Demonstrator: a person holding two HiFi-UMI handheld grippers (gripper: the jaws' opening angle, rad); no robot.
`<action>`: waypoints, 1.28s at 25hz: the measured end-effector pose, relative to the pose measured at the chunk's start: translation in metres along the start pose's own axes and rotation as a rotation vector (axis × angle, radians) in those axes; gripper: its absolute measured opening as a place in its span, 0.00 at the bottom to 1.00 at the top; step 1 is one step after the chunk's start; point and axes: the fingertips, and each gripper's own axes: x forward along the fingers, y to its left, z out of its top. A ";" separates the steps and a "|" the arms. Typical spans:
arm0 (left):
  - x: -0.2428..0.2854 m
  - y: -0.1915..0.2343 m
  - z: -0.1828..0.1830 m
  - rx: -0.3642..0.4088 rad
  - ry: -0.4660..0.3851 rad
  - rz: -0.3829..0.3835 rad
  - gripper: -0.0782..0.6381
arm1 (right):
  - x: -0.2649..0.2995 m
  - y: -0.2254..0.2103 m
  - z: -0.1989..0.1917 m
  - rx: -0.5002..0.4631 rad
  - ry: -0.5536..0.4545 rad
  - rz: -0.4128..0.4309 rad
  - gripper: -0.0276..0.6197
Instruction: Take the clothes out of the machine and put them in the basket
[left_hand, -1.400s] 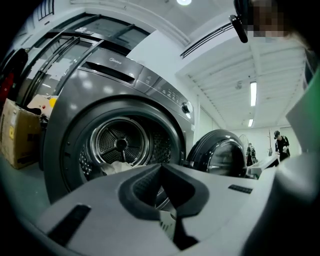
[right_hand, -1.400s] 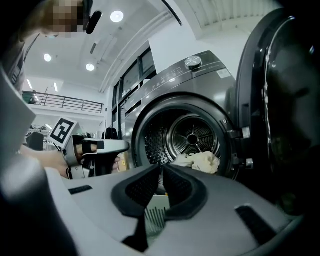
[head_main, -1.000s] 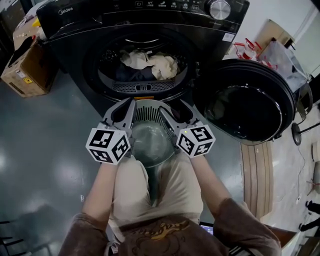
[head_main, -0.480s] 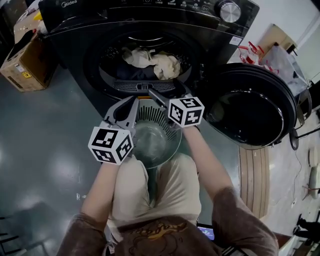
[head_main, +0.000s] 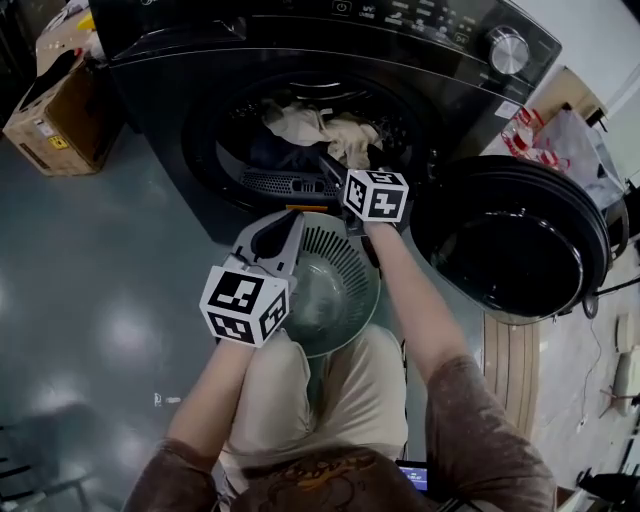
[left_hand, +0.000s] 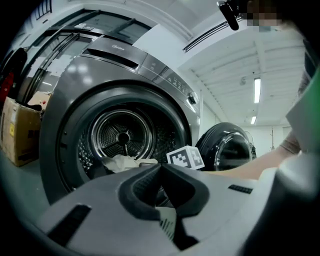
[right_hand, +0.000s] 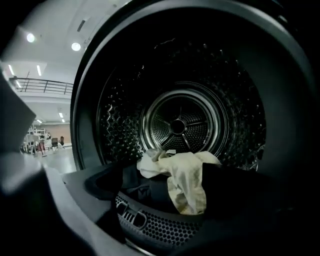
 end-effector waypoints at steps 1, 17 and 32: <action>0.001 0.002 -0.002 -0.001 0.005 0.000 0.12 | 0.007 -0.002 -0.001 -0.010 0.011 -0.008 0.80; 0.005 0.013 -0.010 -0.030 0.023 -0.020 0.12 | 0.067 -0.039 -0.009 -0.212 0.162 -0.177 0.51; 0.003 0.016 -0.011 -0.009 0.021 0.014 0.12 | 0.015 -0.004 0.000 -0.215 0.186 -0.086 0.11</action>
